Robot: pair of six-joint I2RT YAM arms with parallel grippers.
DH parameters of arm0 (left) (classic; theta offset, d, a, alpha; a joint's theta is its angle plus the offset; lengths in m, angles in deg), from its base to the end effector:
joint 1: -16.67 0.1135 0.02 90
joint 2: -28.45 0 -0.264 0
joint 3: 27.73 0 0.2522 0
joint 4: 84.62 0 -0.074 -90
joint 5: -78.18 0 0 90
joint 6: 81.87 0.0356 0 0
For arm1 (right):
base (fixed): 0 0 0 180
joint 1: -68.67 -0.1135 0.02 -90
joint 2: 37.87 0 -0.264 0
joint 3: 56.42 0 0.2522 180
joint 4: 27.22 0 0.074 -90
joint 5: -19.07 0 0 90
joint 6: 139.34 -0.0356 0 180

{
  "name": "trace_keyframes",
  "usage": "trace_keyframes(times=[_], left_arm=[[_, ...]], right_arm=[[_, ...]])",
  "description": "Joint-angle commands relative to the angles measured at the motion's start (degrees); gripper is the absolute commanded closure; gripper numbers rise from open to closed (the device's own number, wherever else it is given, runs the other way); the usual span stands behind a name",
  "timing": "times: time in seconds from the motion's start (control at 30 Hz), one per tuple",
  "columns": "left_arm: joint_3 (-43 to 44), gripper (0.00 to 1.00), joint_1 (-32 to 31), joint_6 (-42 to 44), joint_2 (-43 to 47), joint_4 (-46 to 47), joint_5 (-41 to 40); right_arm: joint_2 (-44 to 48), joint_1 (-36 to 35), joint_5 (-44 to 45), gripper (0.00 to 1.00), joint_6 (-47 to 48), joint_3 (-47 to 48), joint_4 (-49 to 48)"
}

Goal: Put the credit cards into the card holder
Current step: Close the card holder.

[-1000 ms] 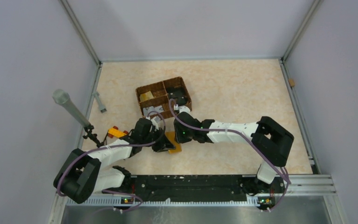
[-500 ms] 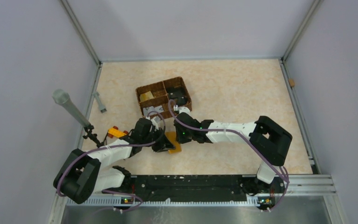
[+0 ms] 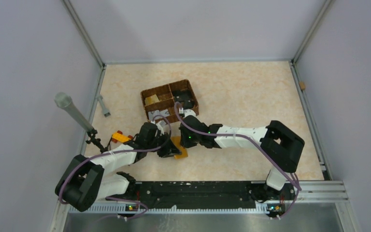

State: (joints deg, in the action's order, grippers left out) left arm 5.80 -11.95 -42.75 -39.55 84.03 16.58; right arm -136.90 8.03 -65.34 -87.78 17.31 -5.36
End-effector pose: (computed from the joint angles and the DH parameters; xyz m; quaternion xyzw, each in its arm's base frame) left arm 0.1696 -0.1118 0.1400 -0.0829 0.8992 -0.4079 0.1350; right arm 0.1814 0.3154 0.1862 -0.1615 0.9159 0.2481 0.2712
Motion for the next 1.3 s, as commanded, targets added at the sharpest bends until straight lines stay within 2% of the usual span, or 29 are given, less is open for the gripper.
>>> trace_keyframes(times=[0.0, 0.27, 0.63, 1.27], left_arm=[[1.0, 1.00, -0.1, 1.4, 0.2, -0.2, -1.5], [0.4, 1.00, -0.1, 1.2, -0.3, 0.3, -1.8], [0.8, 1.00, -0.1, 1.3, -0.5, 0.2, -1.5], [0.7, 1.00, -0.1, 1.1, 0.1, 0.2, -1.6]], right_arm=[[3.2, -0.8, -2.6, 1.00, 1.1, -0.9, -4.5], [3.2, -0.9, -0.1, 1.00, 2.0, 0.0, 1.0], [4.3, -0.9, -2.7, 1.00, 2.5, -1.3, -2.7], [1.1, -1.2, -4.3, 1.00, 3.2, 0.3, -0.6]])
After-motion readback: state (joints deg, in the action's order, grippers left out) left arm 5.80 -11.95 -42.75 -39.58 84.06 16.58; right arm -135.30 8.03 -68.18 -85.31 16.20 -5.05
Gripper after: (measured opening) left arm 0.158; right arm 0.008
